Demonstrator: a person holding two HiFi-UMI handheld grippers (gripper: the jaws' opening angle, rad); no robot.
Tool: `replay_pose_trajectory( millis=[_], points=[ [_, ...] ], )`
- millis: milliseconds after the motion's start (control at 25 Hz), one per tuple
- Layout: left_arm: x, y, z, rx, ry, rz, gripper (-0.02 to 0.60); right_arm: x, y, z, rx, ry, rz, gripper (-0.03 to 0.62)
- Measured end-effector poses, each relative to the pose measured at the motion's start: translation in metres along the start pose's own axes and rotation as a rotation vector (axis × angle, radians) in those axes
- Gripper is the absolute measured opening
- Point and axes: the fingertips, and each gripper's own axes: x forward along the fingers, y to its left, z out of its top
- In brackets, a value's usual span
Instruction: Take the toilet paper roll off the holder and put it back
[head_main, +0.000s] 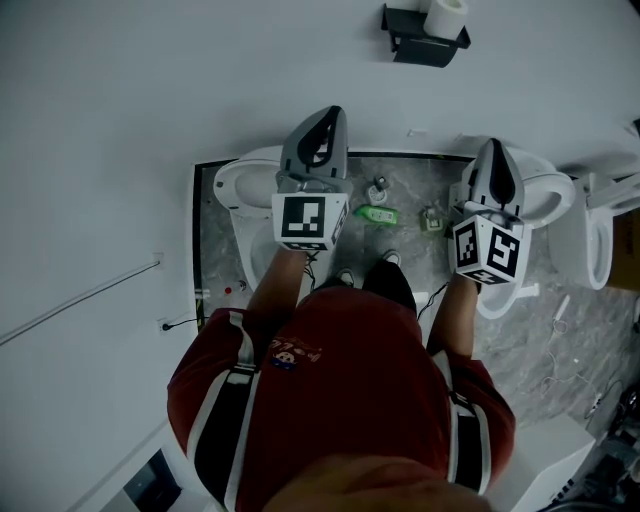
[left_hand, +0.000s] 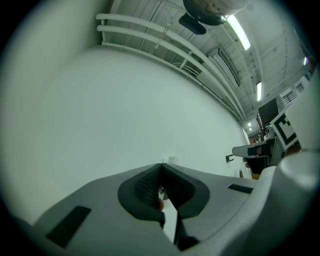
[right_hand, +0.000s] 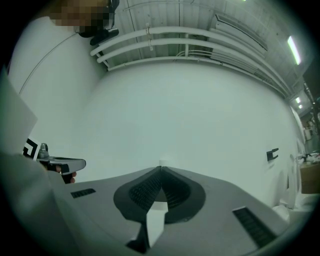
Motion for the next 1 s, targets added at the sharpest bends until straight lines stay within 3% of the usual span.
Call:
replay_pose_trajectory(
  millis=[640, 1000],
  points=[
    [0.171, -0.034, -0.012, 0.046, -0.009, 0.087, 0.018, 0.155, -0.105, -0.014, 0.07, -0.016, 0.117, 0.011],
    [0.235, -0.037, -0.019, 0.087, -0.001, 0.162, 0.018, 0.229, -0.135, -0.014, 0.117, -0.056, 0.214, 0.011]
  ],
)
